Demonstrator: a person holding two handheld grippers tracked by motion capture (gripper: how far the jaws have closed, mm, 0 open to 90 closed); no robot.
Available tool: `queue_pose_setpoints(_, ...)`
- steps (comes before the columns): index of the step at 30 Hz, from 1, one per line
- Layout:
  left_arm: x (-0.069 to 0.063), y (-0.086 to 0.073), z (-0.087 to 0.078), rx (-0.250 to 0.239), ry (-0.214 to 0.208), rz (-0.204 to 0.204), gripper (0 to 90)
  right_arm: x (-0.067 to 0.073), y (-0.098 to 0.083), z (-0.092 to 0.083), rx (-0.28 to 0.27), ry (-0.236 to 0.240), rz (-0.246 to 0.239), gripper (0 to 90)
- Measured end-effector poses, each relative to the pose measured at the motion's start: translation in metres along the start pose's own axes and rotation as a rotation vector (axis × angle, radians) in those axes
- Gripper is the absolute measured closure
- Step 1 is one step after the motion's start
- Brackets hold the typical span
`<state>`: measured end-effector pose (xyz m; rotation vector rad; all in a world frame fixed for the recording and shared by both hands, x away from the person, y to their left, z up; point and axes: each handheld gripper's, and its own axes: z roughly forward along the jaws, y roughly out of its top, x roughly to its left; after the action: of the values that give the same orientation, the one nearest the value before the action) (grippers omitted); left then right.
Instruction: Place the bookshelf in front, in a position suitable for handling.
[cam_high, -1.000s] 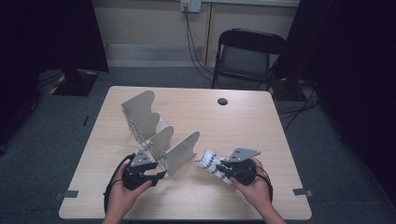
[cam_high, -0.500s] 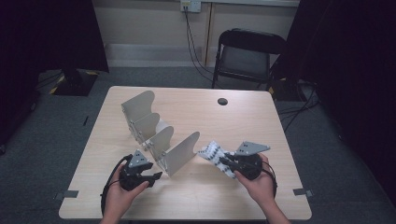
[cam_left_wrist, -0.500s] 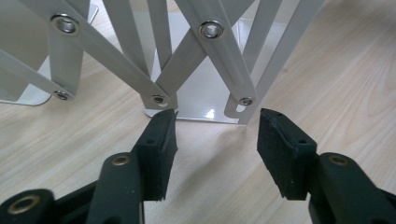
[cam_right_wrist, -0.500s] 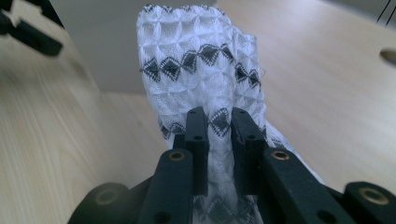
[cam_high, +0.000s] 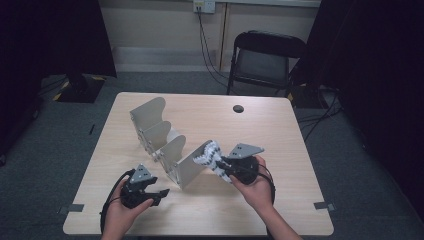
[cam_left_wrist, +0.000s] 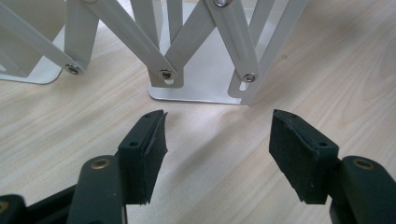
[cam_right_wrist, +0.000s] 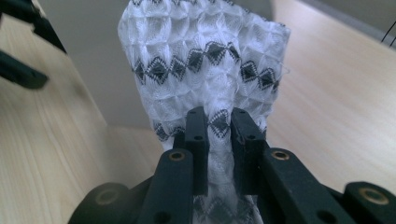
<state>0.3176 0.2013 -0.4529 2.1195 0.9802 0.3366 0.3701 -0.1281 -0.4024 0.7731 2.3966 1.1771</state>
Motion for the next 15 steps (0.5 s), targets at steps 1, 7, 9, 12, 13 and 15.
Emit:
queue_pose_setpoints(1,0.0,-0.001,0.0,-0.001,-0.006,-0.005,35.6,0.003,-0.008,0.01,0.029,0.013,-0.007,78.9)
queue_pose_setpoints(7,0.0,0.0,0.002,-0.001,-0.002,-0.006,33.7,0.01,-0.021,0.029,0.083,0.033,-0.011,78.9)
queue_pose_setpoints(9,-0.001,0.0,0.003,-0.002,-0.001,-0.001,32.1,0.015,-0.027,0.04,0.117,0.042,-0.022,78.8)
queue_pose_setpoints(12,0.0,-0.001,0.006,0.004,0.001,0.009,30.9,0.019,-0.031,0.052,0.147,0.04,-0.032,78.8)
queue_pose_setpoints(13,0.001,-0.001,0.006,0.008,0.004,0.007,30.9,0.019,-0.031,0.052,0.147,0.04,-0.032,78.8)
queue_pose_setpoints(15,0.002,-0.002,0.006,0.01,0.007,0.013,29.9,0.021,-0.035,0.062,0.174,0.043,-0.034,78.8)
